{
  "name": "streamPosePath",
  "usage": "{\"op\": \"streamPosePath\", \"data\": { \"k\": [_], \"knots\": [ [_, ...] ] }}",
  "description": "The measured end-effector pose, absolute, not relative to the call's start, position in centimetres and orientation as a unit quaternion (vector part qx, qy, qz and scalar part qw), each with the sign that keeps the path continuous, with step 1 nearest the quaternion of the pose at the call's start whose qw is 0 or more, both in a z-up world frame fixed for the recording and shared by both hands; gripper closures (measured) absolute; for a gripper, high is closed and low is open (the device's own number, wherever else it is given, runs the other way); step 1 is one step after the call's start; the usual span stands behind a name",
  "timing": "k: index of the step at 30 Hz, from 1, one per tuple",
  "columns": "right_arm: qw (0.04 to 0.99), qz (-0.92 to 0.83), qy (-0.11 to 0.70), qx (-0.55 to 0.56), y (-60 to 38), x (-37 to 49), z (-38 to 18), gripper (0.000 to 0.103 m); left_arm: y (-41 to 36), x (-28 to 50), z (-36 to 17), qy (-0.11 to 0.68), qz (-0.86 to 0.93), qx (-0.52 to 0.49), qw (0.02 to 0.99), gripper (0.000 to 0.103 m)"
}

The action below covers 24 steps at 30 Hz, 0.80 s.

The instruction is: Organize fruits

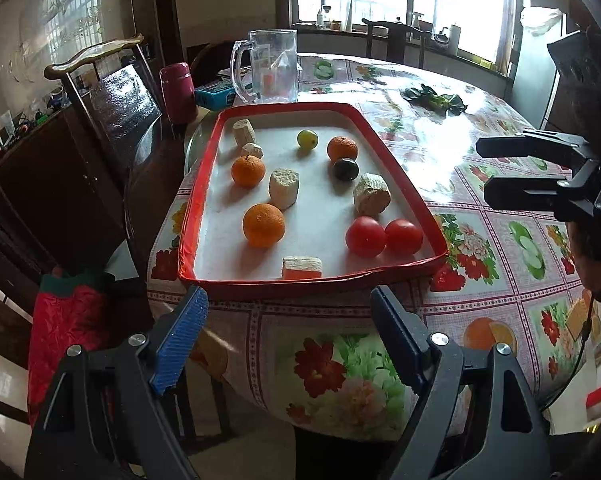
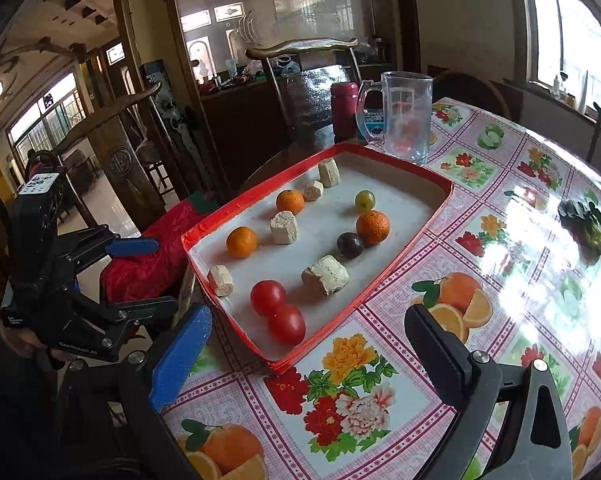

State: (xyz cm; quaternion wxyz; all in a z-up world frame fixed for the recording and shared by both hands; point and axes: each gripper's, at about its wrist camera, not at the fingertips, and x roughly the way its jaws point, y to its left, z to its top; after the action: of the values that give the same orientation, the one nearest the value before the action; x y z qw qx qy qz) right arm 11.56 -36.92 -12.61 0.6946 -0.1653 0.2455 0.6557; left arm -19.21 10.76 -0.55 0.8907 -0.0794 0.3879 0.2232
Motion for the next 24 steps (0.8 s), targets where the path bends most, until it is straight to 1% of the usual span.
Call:
{"op": "streamPosePath", "data": {
  "k": [14, 24],
  "knots": [
    [0.664, 0.689, 0.162, -0.239, -37.7, 9.8, -13.3, 0.004, 8.3, -20.0, 2.0, 0.350, 0.235, -0.025, 0.906, 0.019],
    [0.658, 0.691, 0.159, -0.252, -37.3, 9.5, -13.8, 0.004, 8.2, -20.4, 2.9, 0.334, 0.238, -0.030, 0.911, 0.019]
  ]
}}
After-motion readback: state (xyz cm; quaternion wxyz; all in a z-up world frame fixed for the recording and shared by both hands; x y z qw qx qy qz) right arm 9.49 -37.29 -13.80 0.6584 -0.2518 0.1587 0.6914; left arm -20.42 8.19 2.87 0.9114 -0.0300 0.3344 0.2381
